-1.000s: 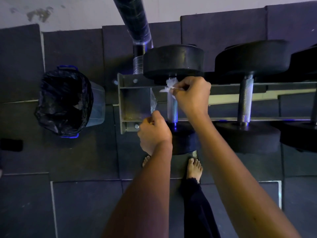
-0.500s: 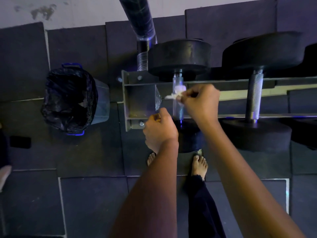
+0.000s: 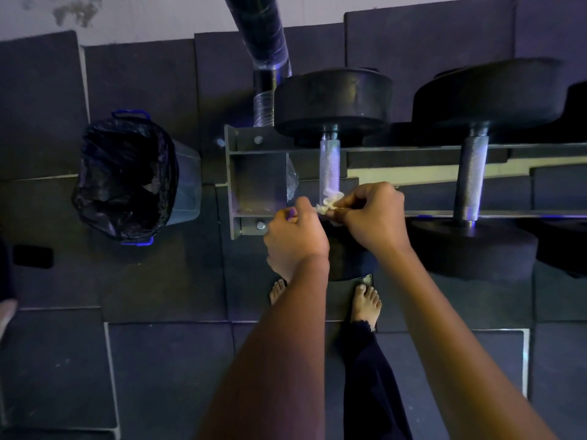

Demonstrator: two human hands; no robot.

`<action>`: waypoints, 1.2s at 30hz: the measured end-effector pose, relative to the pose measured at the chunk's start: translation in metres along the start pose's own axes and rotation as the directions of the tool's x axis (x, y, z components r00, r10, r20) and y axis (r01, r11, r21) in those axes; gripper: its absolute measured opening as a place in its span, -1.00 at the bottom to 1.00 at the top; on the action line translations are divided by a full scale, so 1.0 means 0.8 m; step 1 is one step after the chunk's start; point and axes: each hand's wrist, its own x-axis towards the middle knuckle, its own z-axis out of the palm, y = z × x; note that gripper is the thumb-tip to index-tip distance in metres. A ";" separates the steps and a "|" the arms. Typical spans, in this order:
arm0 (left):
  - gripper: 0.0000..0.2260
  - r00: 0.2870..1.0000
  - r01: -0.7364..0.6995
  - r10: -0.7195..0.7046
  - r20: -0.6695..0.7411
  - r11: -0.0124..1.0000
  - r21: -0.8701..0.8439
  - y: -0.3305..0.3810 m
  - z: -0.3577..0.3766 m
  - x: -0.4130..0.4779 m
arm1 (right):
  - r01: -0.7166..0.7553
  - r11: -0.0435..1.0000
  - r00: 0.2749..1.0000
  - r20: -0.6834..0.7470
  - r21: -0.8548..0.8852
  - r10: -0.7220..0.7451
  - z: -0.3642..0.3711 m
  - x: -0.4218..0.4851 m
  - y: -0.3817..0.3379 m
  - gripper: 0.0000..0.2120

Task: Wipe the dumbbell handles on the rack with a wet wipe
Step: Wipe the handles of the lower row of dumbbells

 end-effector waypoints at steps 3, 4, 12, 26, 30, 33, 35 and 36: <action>-0.71 1.000 0.001 -0.001 0.002 1.000 -0.010 0.001 -0.001 -0.001 | -0.016 0.996 1.000 0.014 0.092 0.014 -0.005 0.003 0.000 -0.85; -0.71 1.000 0.000 0.000 -0.001 1.000 -0.014 0.001 -0.001 -0.001 | -0.019 0.991 1.000 0.001 0.134 0.019 -0.006 0.009 -0.002 -0.84; -0.70 1.000 -0.008 0.007 -0.013 0.999 -0.034 0.002 0.000 -0.003 | 0.076 0.956 0.984 -0.176 0.284 -0.026 -0.008 0.064 -0.031 -0.90; -0.73 1.000 -0.008 0.008 -0.005 1.000 -0.027 0.000 0.000 -0.001 | 0.153 0.986 0.974 -0.160 -0.067 -0.162 0.016 0.011 -0.020 -0.89; -0.72 1.000 -0.009 0.009 -0.015 1.000 -0.028 -0.001 0.001 0.001 | 0.218 0.972 0.921 -0.310 -0.092 -0.236 0.025 0.048 -0.052 -0.91; -0.73 0.999 -0.013 0.013 -0.029 1.000 -0.025 -0.001 0.002 0.001 | 0.204 0.977 0.924 -0.316 -0.068 -0.215 0.026 0.058 -0.054 -0.95; -0.73 0.999 -0.022 0.021 -0.032 0.999 -0.026 -0.001 0.002 0.001 | 0.183 0.979 0.942 -0.269 -0.085 -0.199 0.024 0.048 -0.044 -0.94; -0.73 0.999 -0.027 0.026 -0.030 0.999 -0.027 -0.001 0.002 0.001 | 0.155 0.983 0.958 -0.230 -0.094 -0.173 0.022 0.041 -0.038 -0.91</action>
